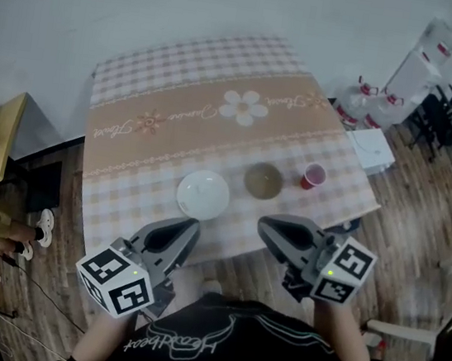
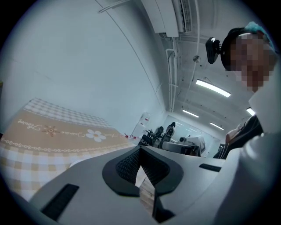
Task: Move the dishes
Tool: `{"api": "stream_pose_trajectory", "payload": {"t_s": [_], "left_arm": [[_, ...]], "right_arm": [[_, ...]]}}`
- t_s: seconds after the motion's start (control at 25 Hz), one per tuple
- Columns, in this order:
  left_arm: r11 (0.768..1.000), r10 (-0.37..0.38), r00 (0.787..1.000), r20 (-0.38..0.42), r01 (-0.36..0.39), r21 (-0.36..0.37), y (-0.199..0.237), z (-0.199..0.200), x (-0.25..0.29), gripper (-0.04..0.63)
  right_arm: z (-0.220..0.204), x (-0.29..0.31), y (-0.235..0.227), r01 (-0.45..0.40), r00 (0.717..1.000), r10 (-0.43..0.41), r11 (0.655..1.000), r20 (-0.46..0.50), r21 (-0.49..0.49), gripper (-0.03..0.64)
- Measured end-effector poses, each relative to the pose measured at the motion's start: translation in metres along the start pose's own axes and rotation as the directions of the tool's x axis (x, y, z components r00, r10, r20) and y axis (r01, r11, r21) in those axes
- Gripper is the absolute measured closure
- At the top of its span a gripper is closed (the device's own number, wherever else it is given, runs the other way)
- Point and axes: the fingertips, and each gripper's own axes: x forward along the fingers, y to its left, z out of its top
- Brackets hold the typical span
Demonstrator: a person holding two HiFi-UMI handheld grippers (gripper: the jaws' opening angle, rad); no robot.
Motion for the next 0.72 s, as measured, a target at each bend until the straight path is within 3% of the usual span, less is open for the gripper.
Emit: {"api": "stream_pose_trajectory", "payload": {"t_s": [0.4,0.72], "left_arm": [[0.997,-0.051,0.999,-0.010,0.051,0.056,-0.111,-0.033,0.000,0.600],[0.990,-0.086,0.996,-0.011,0.087,0.112,-0.205,-0.069,-0.017,0.600]], "right_arm": [[-0.023,-0.084,0.063,-0.067,0.995,0.065,0.997,-0.073,-0.025,0.603],[-0.036,-0.158,0.123,-0.094,0.995,0.093,0.995,-0.040,-0.028,0.603]]}}
